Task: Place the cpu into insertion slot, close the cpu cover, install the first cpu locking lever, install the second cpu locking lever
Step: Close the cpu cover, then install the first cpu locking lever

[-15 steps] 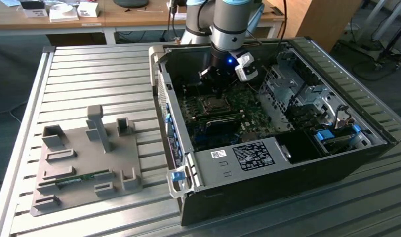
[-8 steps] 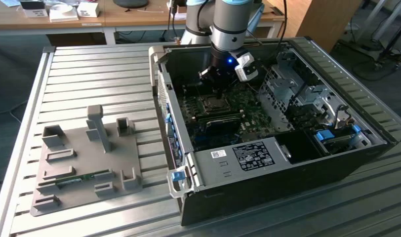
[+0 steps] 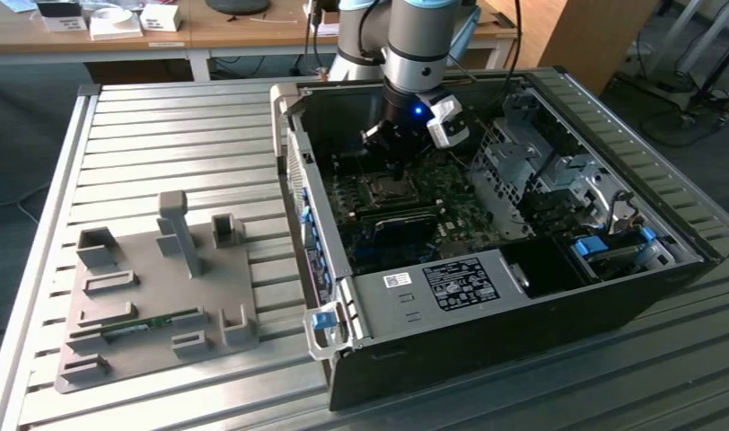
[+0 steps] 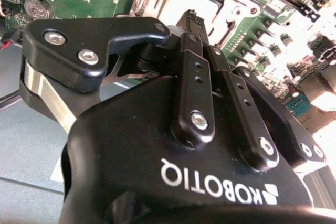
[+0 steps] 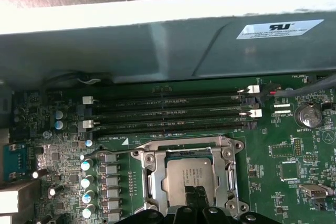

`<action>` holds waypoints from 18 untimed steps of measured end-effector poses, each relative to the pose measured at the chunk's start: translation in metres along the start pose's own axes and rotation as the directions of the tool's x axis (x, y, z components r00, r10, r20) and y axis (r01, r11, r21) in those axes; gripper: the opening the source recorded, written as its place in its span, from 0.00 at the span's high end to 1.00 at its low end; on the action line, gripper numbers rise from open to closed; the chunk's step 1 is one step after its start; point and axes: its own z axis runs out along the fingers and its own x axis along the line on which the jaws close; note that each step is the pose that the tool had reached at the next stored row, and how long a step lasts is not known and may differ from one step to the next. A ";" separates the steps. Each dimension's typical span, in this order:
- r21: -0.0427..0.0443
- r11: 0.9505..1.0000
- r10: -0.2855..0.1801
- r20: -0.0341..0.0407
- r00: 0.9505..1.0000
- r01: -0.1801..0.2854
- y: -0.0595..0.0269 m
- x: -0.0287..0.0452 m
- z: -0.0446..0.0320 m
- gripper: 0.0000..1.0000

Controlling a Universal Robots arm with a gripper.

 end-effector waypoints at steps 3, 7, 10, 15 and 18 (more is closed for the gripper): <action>0.001 1.000 0.000 0.000 1.000 0.000 0.0000 0.0000 0.0000 0.89; 0.006 1.000 0.000 -0.008 1.000 0.000 0.0000 0.0000 0.0000 0.89; 0.006 1.000 0.000 -0.009 1.000 0.000 0.0000 0.0000 0.0000 0.89; 0.007 1.000 0.000 -0.009 1.000 0.000 0.0000 0.0001 0.0000 0.89; 0.007 1.000 0.000 -0.009 1.000 0.000 -0.0002 0.0030 -0.0001 0.89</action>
